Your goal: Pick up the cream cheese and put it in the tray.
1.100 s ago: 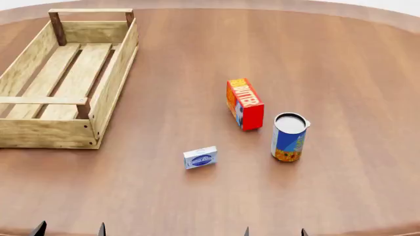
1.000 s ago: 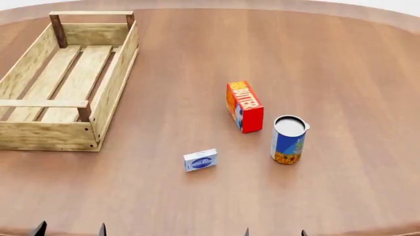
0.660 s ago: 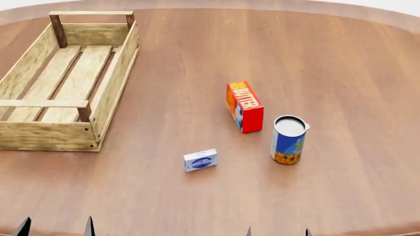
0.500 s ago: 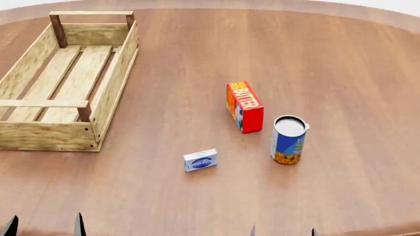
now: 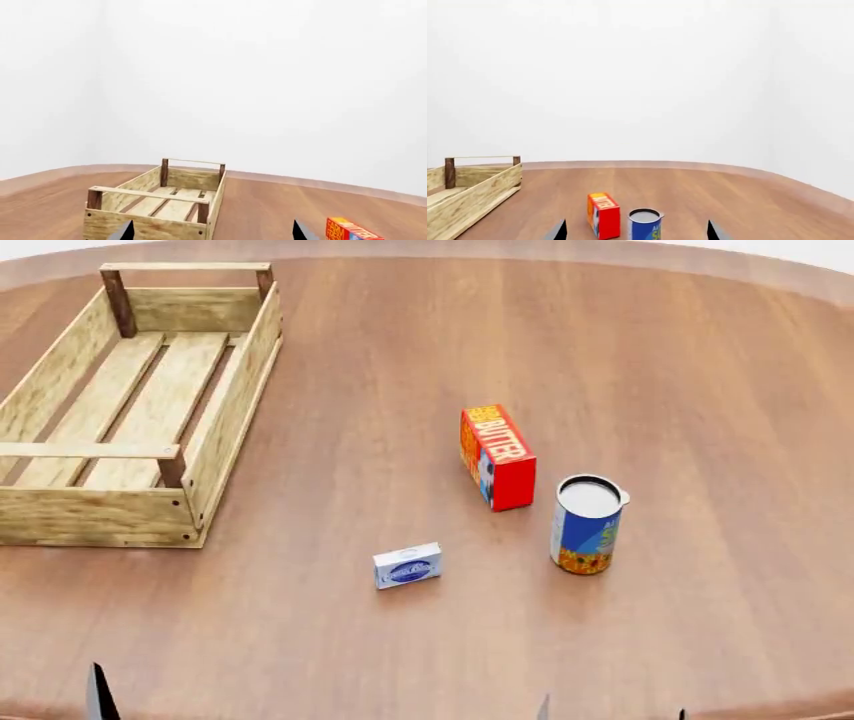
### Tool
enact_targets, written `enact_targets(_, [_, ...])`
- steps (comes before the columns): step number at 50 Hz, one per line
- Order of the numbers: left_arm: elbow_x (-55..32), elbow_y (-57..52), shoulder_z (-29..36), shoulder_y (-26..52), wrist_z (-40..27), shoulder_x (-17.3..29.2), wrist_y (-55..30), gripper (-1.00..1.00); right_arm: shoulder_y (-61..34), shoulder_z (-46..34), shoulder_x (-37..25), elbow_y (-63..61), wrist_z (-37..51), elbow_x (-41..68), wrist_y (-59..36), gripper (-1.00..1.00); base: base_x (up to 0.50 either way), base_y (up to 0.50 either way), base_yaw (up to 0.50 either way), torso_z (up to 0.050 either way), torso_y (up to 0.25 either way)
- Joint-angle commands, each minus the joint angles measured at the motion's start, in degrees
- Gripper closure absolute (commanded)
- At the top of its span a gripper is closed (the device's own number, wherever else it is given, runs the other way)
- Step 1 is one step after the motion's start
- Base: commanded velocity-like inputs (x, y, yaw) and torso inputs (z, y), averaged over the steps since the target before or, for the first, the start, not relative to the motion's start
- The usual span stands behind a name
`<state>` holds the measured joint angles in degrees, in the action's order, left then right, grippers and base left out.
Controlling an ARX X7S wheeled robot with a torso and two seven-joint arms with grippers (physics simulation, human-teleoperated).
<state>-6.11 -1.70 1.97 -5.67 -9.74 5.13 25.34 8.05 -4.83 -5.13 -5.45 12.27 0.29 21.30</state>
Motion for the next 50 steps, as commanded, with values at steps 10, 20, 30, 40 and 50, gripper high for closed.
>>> enact_targets(10, [-2.6, -0.1, 0.4, -1.2, -1.1, 1.5, 5.4, -1.0, 0.2, -1.2, -1.1, 1.1, 3.1, -1.7, 4.3, -1.0, 0.0, 0.0, 0.0, 0.0, 0.0])
enact_targets(20, [-1.9, 0.6, 1.0, -0.8, -1.9, 1.9, 5.6, -1.0, 0.3, -2.1, -1.6, 1.7, 4.3, -2.6, 5.5, -1.0, 0.02, 0.05, 0.0, 0.0, 0.0])
enact_targets(30, [-1.8, 0.7, 1.3, -0.5, -2.9, 2.2, 5.4, -1.0, 0.2, -2.8, -2.1, 1.6, 5.1, -3.0, 5.2, -1.0, 0.08, 0.21, 0.0, 0.0, 0.0])
enact_targets(40, [-1.5, 0.9, 1.8, -0.4, -3.6, 2.5, 5.6, -1.0, 0.3, -3.4, -2.6, 1.1, 5.6, -2.5, 4.9, -1.0, 0.08, 0.21, 0.0, 0.0, 0.0])
enact_targets(50, [-1.7, 1.0, 2.2, -0.2, -4.3, 2.9, 5.5, -1.0, 0.1, -4.1, -3.0, 1.3, 6.0, -2.5, 4.6, -1.0, 0.08, 0.21, 0.0, 0.0, 0.0])
